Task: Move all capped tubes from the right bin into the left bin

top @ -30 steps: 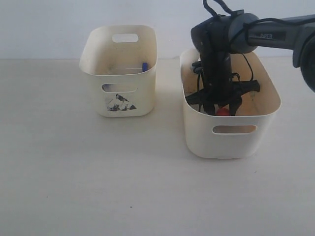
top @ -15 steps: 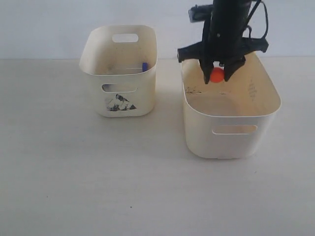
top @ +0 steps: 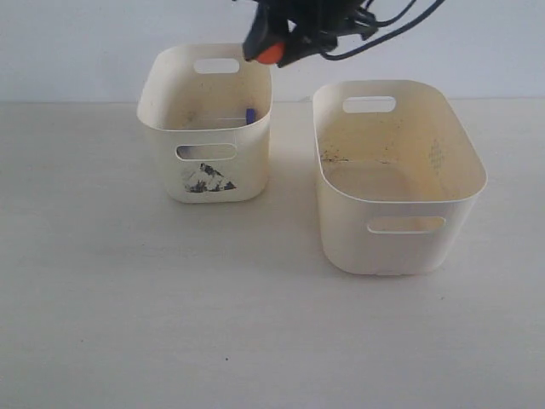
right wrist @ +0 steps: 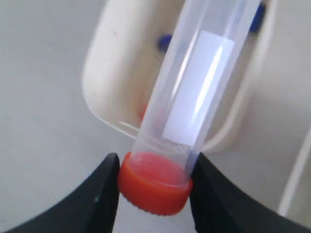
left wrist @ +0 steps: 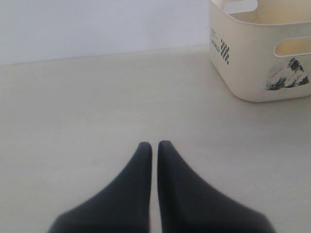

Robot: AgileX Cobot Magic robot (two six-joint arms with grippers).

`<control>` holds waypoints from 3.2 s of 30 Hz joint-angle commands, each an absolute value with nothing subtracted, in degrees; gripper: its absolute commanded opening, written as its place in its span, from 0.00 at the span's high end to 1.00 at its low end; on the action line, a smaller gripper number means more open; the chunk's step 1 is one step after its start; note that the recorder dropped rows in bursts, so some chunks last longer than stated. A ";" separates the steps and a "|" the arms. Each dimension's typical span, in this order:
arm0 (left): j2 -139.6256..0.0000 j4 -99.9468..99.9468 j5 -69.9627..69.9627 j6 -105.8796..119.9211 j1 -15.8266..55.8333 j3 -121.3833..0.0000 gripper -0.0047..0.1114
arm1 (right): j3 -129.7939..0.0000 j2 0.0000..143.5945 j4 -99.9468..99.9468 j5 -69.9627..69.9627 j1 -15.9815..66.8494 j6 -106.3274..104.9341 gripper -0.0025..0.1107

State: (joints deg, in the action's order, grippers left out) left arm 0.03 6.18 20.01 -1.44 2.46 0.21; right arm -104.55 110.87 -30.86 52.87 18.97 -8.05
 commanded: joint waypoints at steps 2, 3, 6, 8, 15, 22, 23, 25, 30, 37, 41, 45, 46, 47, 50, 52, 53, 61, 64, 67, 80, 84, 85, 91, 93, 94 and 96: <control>0.00 5.54 19.48 -1.98 2.54 0.00 0.92 | -104.65 114.91 -38.94 40.61 22.46 -20.43 0.98; 0.00 5.54 19.48 -1.98 2.54 0.00 0.92 | -104.65 115.67 -38.94 38.08 23.23 -22.19 0.97; 0.00 5.54 19.48 -1.98 2.54 0.00 0.92 | -104.65 117.52 -38.65 31.68 25.01 -25.34 0.84; 0.00 5.54 19.48 -1.98 2.54 0.00 0.92 | -104.65 118.45 -38.76 30.21 25.23 -25.44 0.68; 0.00 5.54 19.48 -1.98 2.54 0.00 0.92 | -104.65 118.45 -36.26 34.65 24.98 -22.66 0.86; 0.00 5.54 19.48 -1.98 2.54 0.00 0.92 | -104.65 113.02 -20.77 47.93 24.98 -16.85 0.97; 0.00 5.54 19.48 -1.98 2.54 0.00 0.92 | -104.65 111.91 -16.85 49.65 24.98 -14.41 0.97; 0.00 5.54 19.48 -1.98 2.54 0.00 0.92 | -104.65 107.99 -7.55 56.62 24.79 -8.75 0.97; 0.00 5.54 19.48 -1.98 2.54 0.00 0.92 | -104.65 97.89 -7.02 69.96 24.18 -9.93 0.97; 0.00 5.54 19.48 -1.98 2.54 0.00 0.92 | -104.65 92.69 -7.38 69.96 24.18 -6.53 0.97; 0.00 5.54 19.48 -1.98 2.54 0.00 0.92 | -104.65 92.69 -7.38 69.96 24.18 -6.53 0.97; 0.00 5.54 19.48 -1.98 2.54 0.00 0.92 | -104.65 91.94 -6.13 69.18 24.18 -7.20 0.97; 0.00 5.54 19.48 -1.98 2.54 0.00 0.92 | -104.65 91.70 -6.13 67.83 24.18 -7.20 0.97; 0.00 5.54 19.48 -1.98 2.54 0.00 0.92 | -104.65 91.03 -6.03 66.45 24.18 -7.20 0.97; 0.00 5.54 19.48 -1.98 2.54 0.00 0.92 | -104.54 88.83 -6.03 62.95 24.18 -7.20 0.97; 0.00 5.54 19.48 -1.98 2.54 0.00 0.92 | -103.64 86.98 -5.57 59.75 24.18 -7.20 0.97; 0.00 5.54 19.48 -1.98 2.54 0.00 0.92 | -102.25 85.67 -4.65 57.65 24.18 -7.20 0.97; 0.00 5.54 19.48 -1.98 2.54 0.00 0.92 | -76.12 70.47 0.76 35.49 24.06 -7.20 0.97; 0.00 5.54 19.48 -1.98 2.54 0.00 0.92 | -62.65 63.72 0.51 20.52 22.16 -6.66 0.97; 0.00 5.54 19.48 -1.98 2.54 0.00 0.92 | -48.51 56.80 -0.78 6.45 18.96 -2.41 0.97; 0.00 5.54 19.48 -1.98 2.54 0.00 0.92 | -9.46 28.38 -2.31 -5.56 1.72 8.18 0.97; 0.00 5.54 19.48 -1.98 2.54 0.00 0.92 | -3.42 20.68 -2.31 -5.56 -0.41 8.18 0.97; 0.00 5.54 19.48 -1.98 2.54 0.00 0.92 | -1.94 18.93 -2.31 -5.66 -0.77 8.18 0.97; 0.00 5.54 19.48 -1.98 2.54 0.00 0.92 | 0.00 10.98 -2.10 2.17 -1.13 4.55 0.97; 0.00 5.54 19.48 -1.98 2.54 0.00 0.92 | 0.00 9.15 -2.10 5.81 -1.13 1.90 0.97; 0.00 5.54 19.48 -1.98 2.54 0.00 0.92 | 0.00 8.71 -2.10 7.19 -1.13 0.96 0.97; 0.00 5.54 19.48 -1.98 2.54 0.00 0.92 | 0.00 8.56 -2.10 9.20 -1.13 0.55 0.97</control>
